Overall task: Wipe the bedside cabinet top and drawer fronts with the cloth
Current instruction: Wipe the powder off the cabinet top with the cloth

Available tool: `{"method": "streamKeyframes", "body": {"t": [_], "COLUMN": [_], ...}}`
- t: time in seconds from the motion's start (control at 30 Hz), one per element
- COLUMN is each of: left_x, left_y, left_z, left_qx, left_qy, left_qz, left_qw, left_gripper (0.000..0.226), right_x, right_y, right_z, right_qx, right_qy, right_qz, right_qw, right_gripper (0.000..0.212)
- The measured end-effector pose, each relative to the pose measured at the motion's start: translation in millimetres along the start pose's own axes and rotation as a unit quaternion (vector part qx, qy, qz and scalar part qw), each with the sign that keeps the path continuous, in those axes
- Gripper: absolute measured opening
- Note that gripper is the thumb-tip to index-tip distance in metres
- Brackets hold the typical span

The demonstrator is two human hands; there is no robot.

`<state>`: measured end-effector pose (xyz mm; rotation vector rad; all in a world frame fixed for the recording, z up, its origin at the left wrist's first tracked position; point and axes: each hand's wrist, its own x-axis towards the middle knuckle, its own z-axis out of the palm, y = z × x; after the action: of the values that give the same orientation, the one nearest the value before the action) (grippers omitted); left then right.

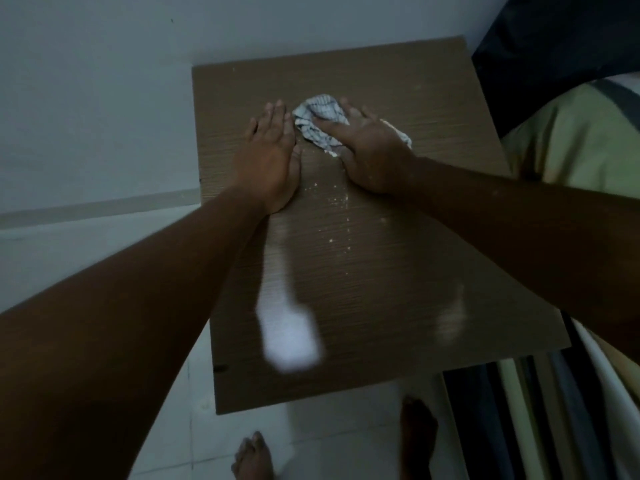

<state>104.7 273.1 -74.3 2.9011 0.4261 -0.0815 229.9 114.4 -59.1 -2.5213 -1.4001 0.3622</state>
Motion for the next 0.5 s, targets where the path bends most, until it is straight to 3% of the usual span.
{"method": "streamKeyframes", "body": {"t": [0.5], "left_x": [-4.3], "left_y": [0.1], "left_z": [0.6], "left_qx": [-0.009], "left_qy": [0.015], "left_qz": [0.014], "left_qw": [1.000], "left_gripper": [0.060], "right_x": [-128.1], "right_y": [-40.7], "right_z": [33.0], "right_qx": [0.026], "right_qy": [-0.021], "right_qz": [-0.066], "right_qw": [0.997], "right_gripper": [0.056]}}
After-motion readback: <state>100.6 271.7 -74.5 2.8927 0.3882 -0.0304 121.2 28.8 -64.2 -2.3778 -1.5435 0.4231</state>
